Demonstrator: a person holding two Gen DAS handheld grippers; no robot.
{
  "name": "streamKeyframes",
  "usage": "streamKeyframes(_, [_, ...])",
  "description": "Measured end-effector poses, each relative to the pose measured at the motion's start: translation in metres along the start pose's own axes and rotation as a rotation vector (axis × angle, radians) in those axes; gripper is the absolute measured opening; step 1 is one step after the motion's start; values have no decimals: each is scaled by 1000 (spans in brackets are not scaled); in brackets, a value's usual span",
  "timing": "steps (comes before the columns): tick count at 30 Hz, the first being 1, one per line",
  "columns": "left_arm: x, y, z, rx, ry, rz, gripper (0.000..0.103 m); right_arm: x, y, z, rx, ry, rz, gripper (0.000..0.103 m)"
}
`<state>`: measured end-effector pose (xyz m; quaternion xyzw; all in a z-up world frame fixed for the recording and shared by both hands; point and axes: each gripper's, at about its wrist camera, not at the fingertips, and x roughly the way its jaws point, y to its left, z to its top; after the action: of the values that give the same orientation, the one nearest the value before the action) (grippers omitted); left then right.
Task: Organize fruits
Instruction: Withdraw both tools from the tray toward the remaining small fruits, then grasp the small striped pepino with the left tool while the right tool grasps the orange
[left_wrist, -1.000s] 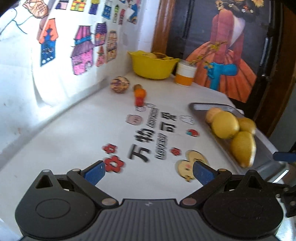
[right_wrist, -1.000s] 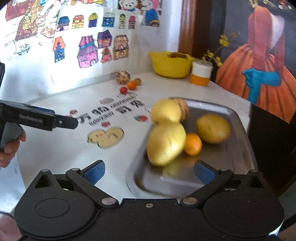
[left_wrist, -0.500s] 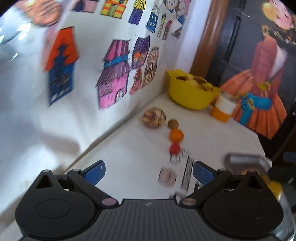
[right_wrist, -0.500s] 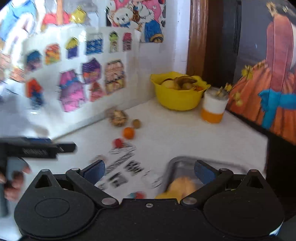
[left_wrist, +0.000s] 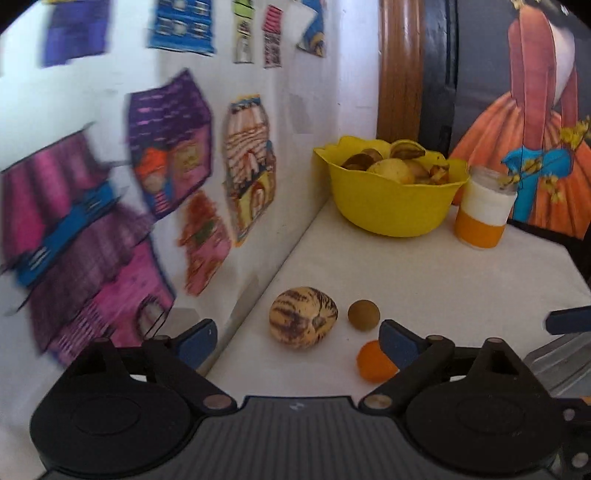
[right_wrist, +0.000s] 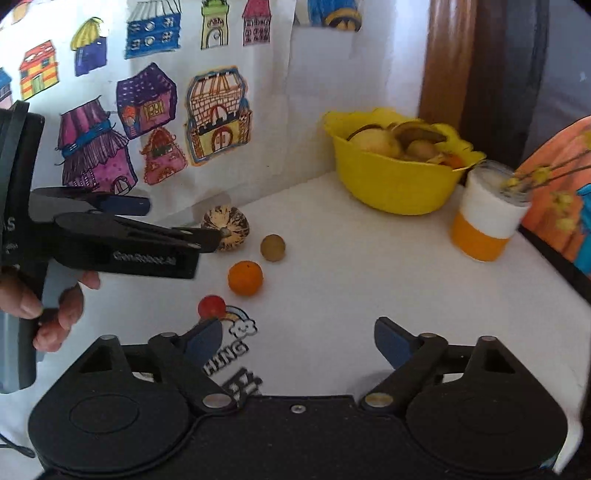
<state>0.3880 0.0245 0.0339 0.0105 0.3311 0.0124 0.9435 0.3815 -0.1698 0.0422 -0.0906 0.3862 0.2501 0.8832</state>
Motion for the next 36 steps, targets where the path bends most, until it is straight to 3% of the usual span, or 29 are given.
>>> streamKeyframes(7, [23,-4,15,42,13,8,90,44,6,15,-19,77,40,75])
streamKeyframes(11, [37,-8,18,84,31,35,80,64,9,21,-8,96,62,74])
streamKeyframes(17, [51,-5,18,67,58,17,72,84,15,31,3,105,92,70])
streamKeyframes(26, [57,0,14,43,73,-17,68,101,18,40,26,121,113,57])
streamKeyframes(31, [53,6,13,6,76,-59,55,99,21,39,20,120,137,35])
streamKeyframes(36, [49,6,10,-7,70,-54,53,90,23,36,12,110,130,34])
